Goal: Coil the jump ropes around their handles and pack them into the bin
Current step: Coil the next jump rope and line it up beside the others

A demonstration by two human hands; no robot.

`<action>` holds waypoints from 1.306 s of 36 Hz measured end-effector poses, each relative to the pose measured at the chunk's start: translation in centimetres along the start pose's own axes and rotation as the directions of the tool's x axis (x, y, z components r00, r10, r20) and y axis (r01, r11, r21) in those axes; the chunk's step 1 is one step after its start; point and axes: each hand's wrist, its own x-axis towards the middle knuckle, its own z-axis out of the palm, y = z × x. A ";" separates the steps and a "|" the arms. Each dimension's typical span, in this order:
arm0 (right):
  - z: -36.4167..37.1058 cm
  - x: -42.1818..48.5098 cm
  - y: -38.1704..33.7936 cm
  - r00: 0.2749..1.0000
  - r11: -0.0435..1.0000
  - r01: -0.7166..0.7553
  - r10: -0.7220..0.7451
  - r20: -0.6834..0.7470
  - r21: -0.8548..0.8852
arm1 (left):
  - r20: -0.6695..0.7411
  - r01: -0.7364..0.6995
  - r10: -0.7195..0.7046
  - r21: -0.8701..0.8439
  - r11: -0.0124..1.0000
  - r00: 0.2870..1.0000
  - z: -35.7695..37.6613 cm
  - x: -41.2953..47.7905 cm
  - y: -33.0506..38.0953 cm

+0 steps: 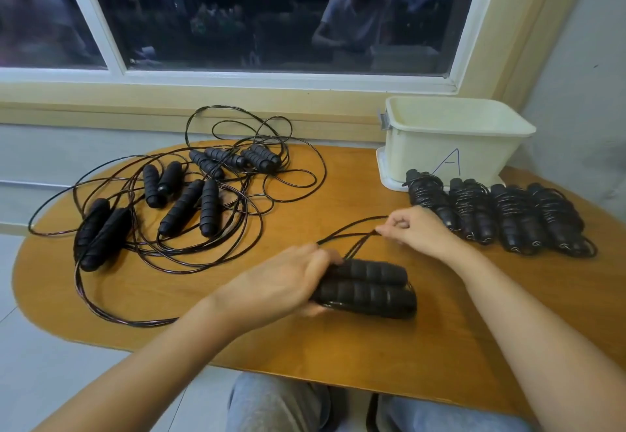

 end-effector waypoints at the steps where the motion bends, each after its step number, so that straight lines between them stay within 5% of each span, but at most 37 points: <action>1: -0.3 0.3 -0.8 1.000 1.000 -0.003 0.003 -0.020 -0.008 | 0.000 -0.030 0.030 0.097 0.995 1.000 0.6 0.2 0.1; 3: -0.9 0.4 -2.6 0.998 1.000 0.010 -0.009 -0.055 0.019 | 0.001 -0.044 0.045 0.242 0.969 0.999 1.8 0.7 0.0; 6: -1.4 -0.7 -5.5 0.995 0.995 0.071 -0.066 -0.070 0.069 | 0.063 0.118 -0.146 0.327 0.938 0.987 2.0 1.5 0.1; 14: 2.9 -7.2 -8.7 0.973 0.972 0.219 -0.212 -0.089 0.082 | -0.098 0.564 -0.568 -0.070 0.823 0.817 0.9 2.2 -1.9; 19: 4.4 -8.2 -6.8 0.997 0.870 0.029 -0.058 0.045 0.492 | -0.129 0.473 -0.560 -0.403 0.784 0.819 0.6 2.1 -1.9; 24: 5.0 -6.9 -6.2 0.998 0.741 -0.060 0.038 0.048 0.669 | -0.074 0.341 -0.465 -0.581 0.739 0.882 0.5 1.9 -0.7; 35: 6.0 -6.3 -6.1 0.994 0.702 0.092 -0.022 -0.107 0.706 | 0.078 0.296 -0.313 -0.591 0.750 0.947 -1.4 2.3 0.3; 40: 6.5 -6.6 -5.8 0.990 0.720 0.114 -0.025 -0.138 0.685 | 0.012 0.317 -0.360 -0.503 0.804 0.933 -0.4 2.7 0.6; 47: 5.7 -6.5 -5.3 0.990 0.730 0.143 -0.098 -0.105 0.668 | -0.111 0.231 -0.420 -0.696 0.680 0.901 1.2 3.1 1.3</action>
